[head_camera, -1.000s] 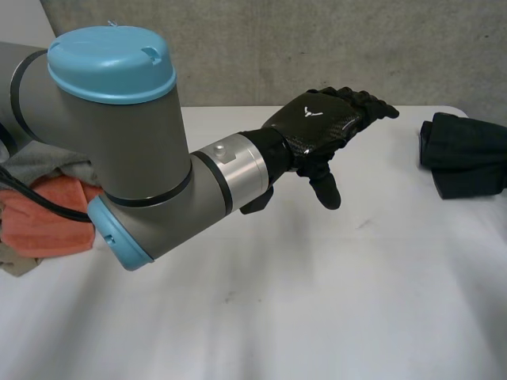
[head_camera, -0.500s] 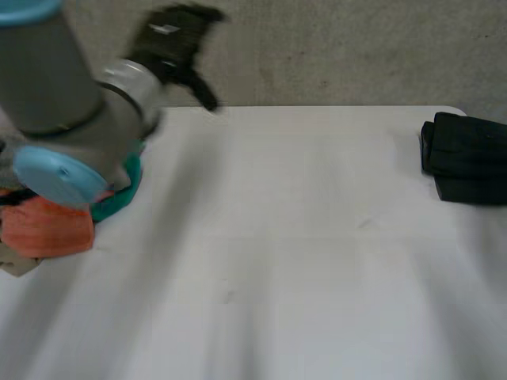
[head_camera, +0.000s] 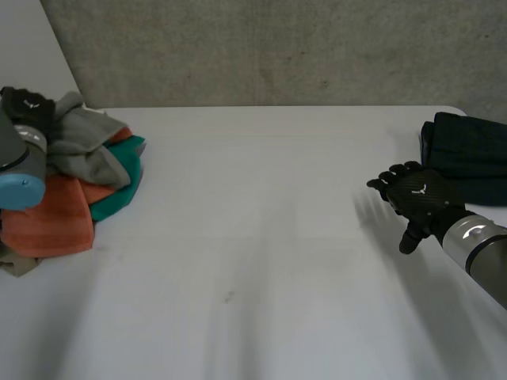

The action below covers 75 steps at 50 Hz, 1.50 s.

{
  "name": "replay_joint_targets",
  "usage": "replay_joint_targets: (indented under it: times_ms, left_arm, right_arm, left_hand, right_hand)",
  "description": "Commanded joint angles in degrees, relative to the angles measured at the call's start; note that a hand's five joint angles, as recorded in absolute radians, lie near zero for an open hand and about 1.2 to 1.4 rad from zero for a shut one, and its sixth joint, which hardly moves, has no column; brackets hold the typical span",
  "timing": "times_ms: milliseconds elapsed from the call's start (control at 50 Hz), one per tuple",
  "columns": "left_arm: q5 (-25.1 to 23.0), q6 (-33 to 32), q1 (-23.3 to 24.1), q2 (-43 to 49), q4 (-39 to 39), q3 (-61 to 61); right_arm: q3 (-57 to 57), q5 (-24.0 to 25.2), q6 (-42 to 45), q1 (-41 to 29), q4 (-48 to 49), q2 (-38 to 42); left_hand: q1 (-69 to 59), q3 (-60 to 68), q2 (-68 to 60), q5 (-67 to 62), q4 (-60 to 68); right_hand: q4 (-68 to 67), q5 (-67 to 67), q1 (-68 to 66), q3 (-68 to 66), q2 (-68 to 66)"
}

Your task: Fold the laundry.

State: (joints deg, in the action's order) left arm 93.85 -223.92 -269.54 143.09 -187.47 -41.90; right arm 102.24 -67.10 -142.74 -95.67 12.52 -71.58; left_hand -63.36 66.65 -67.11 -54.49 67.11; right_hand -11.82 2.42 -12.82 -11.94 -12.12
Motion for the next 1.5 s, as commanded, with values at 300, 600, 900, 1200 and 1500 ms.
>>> replay_joint_targets:
  times_ms: [300,600,900,1200,1500]
  left_arm:
    - [-10.70,41.01,26.69,-32.18,0.43,-15.57]
    - [-10.18,40.15,44.27,-5.90,2.54,-12.24]
    - [-10.26,35.05,34.35,-19.34,0.27,-20.59]
    - [-29.86,12.55,28.28,-0.73,-0.27,-7.16]
    - [-28.81,11.49,29.51,13.79,0.26,7.80]
  right_arm:
    - [-0.64,-1.10,-1.66,1.01,0.31,-4.88]
    - [-1.70,-2.86,-8.34,2.33,0.14,-5.59]
    - [-5.82,-4.36,-9.13,2.77,-14.59,-8.67]
    - [4.17,-5.40,-18.10,-8.20,-16.42,-9.11]
    - [8.15,-16.57,-13.62,-15.95,-1.19,1.35]
  left_hand:
    - [-16.64,13.35,-12.89,-15.51,12.89]
    - [53.36,-56.65,57.11,54.49,-57.11]
    - [51.81,-55.10,55.56,52.94,-55.55]
    - [51.30,-54.59,55.05,52.43,-55.04]
    - [8.66,-11.95,12.41,9.79,-12.40]
  right_hand:
    - [1.82,-2.42,2.82,1.94,2.12]
    - [1.82,-2.42,2.82,1.94,2.12]
    - [1.82,-2.42,2.82,1.94,2.12]
    - [-0.29,-0.32,0.72,-0.16,0.02]
    - [-15.59,14.98,-14.59,-15.46,-15.28]
